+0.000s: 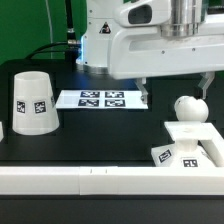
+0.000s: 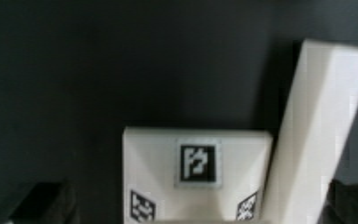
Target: Assemble lamp
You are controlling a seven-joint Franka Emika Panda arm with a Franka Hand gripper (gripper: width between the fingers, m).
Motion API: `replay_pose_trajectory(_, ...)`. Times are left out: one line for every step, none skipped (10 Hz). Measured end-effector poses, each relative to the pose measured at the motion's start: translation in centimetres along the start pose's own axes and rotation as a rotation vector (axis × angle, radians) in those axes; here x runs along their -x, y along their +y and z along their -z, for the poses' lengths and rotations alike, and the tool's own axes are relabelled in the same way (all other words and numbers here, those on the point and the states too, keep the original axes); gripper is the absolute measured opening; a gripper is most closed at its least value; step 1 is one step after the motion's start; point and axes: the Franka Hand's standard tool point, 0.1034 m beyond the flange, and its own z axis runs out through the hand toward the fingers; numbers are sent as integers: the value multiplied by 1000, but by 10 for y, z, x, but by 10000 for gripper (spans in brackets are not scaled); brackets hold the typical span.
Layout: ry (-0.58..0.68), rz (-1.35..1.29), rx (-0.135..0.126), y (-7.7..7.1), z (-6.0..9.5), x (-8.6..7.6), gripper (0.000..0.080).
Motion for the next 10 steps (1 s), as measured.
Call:
replay_pose_trajectory(-3, -43, -3, -12, 2, 4, 699)
replay_pose_trajectory(-4, -61, -9, -30, 0, 6, 699)
replay_pose_trajectory(-7, -58, -12, -39, -4, 7, 699)
replay_pose_trajectory(0, -54, -13, -41, -7, 6, 699)
replay_pose_trajectory(-6, -55, -12, -40, -8, 7, 699)
replay_pose_trajectory(-32, -55, -10, -39, -8, 9, 699)
replay_pose_trajectory(-33, -55, -10, -39, -8, 9, 699)
replay_pose_trajectory(-70, -58, -9, -39, -10, 13, 699)
replay_pose_trajectory(-127, -74, -14, -38, -15, 18, 699)
replay_pose_trajectory(-209, -95, -25, -42, -20, 23, 699)
